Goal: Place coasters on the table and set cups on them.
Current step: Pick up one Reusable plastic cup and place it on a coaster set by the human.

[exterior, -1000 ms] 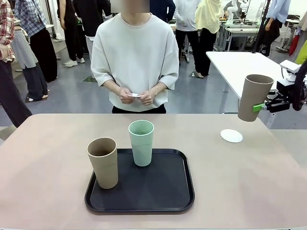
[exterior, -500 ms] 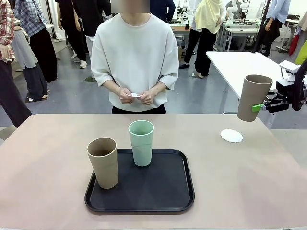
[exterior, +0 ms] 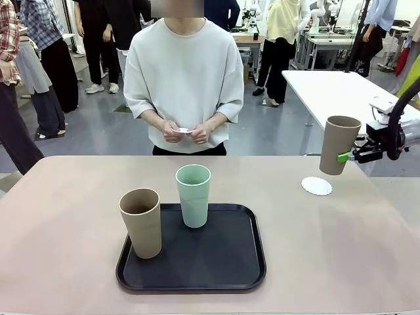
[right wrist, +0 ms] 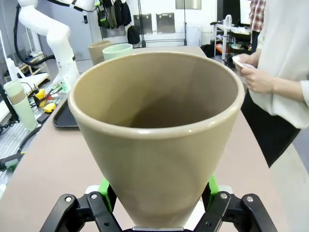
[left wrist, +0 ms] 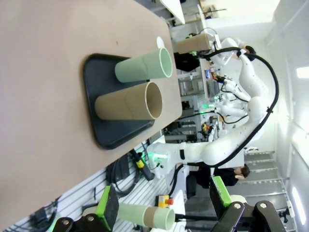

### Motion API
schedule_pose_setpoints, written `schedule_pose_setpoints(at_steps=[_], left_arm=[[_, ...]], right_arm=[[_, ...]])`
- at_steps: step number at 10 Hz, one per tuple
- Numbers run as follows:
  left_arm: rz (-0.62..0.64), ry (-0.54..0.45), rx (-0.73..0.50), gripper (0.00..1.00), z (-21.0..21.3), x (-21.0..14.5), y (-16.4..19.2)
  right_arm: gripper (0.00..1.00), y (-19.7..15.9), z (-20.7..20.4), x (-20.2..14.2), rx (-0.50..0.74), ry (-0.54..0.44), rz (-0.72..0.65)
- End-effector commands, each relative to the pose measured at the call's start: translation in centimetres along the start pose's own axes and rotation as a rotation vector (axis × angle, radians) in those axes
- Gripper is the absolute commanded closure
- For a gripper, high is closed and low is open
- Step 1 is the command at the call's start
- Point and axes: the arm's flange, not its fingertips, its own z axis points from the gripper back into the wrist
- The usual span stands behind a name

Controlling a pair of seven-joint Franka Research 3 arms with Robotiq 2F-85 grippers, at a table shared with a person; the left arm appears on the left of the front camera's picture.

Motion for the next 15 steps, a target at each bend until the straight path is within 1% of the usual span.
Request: schedule_pose_setpoints(at_steps=[1,4,6,9,12,15], left_arm=[[-0.007,-0.003,-0.011,0.00,0.1,-0.1,0.0],[-0.007,-0.003,-0.011,0.00,0.1,-0.1,0.0],[-0.007,-0.003,-0.011,0.00,0.1,-0.1,0.0],[-0.007,-0.003,-0.011,0.00,0.1,-0.1,0.0],[-0.007,-0.003,-0.011,0.00,0.1,-0.1,0.0],[-0.007,-0.003,-0.011,0.00,0.1,-0.1,0.0]], right_arm=[[0.18,-2.1,0.7,-0.6,-0.011,-0.012,0.030],[0.18,-3.4,0.5,-2.6,-0.001,-0.025,0.003],[0.18,-3.9,-0.2,-3.6,0.015,-0.064,0.000],[0.18,-5.0,-0.8,-5.2,0.011,-0.086,-0.008],[0.18,-5.7,-0.7,-6.2,0.000,-0.099,-0.031],[0.18,-5.7,-1.3,-6.3,0.018,-0.105,-0.045]])
